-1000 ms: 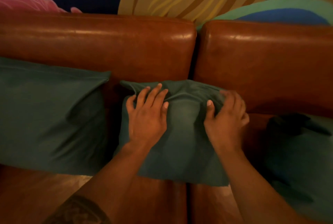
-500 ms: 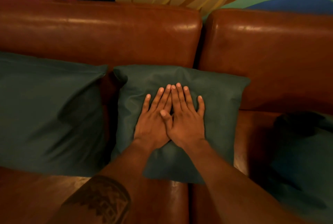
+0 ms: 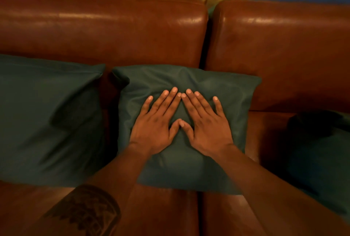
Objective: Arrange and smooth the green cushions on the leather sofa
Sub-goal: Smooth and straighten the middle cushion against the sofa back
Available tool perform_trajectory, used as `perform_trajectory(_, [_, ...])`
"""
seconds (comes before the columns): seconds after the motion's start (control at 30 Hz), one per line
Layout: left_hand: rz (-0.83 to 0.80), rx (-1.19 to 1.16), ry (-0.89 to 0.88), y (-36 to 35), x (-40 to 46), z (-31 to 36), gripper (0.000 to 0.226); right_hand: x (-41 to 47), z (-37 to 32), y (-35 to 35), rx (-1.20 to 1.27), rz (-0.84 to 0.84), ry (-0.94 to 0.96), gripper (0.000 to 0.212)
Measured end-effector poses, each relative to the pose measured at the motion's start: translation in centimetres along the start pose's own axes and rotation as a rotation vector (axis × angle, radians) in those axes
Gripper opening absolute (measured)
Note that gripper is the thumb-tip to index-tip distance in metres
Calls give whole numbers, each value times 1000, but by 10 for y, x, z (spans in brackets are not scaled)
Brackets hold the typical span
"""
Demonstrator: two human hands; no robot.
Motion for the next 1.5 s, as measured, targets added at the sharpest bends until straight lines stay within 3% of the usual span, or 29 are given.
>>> perform_trajectory(0.27, [-41, 32, 44, 10, -12, -19, 79, -11, 12, 8, -27, -20, -48, 76])
perform_trajectory(0.53, [-62, 28, 134, 15, -19, -32, 84, -23, 41, 17, 3, -36, -288, 93])
perform_trajectory(0.73, [-98, -27, 229, 8, -17, -38, 92, -19, 44, 9, 20, -53, -292, 94])
perform_trajectory(1.0, [-148, -43, 215, -4, -9, -40, 89, -12, 48, 2, 60, -118, -313, 94])
perform_trajectory(1.2, [-128, -135, 192, 8, -13, -39, 70, -12, 44, 12, 139, -185, -303, 91])
perform_trajectory(1.27, [-91, -125, 196, 20, -15, -38, 66, -12, 42, 31, 134, -96, -325, 82])
perform_trajectory(1.4, [188, -160, 181, 60, -10, -21, 50, -6, 8, 85, 176, 446, -140, 27])
perform_trajectory(1.5, [244, -235, 107, 65, -6, 6, 48, 15, -31, 80, 269, 416, -37, 25])
Point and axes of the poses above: each hand's wrist, its own x-axis towards the middle knuckle, its own y-axis out of the back of the hand, z = x × y, the point moved 7 cm from there along x, towards the middle knuckle, and after that the axes turned 4 degrees about x, right-handed, at the moved point
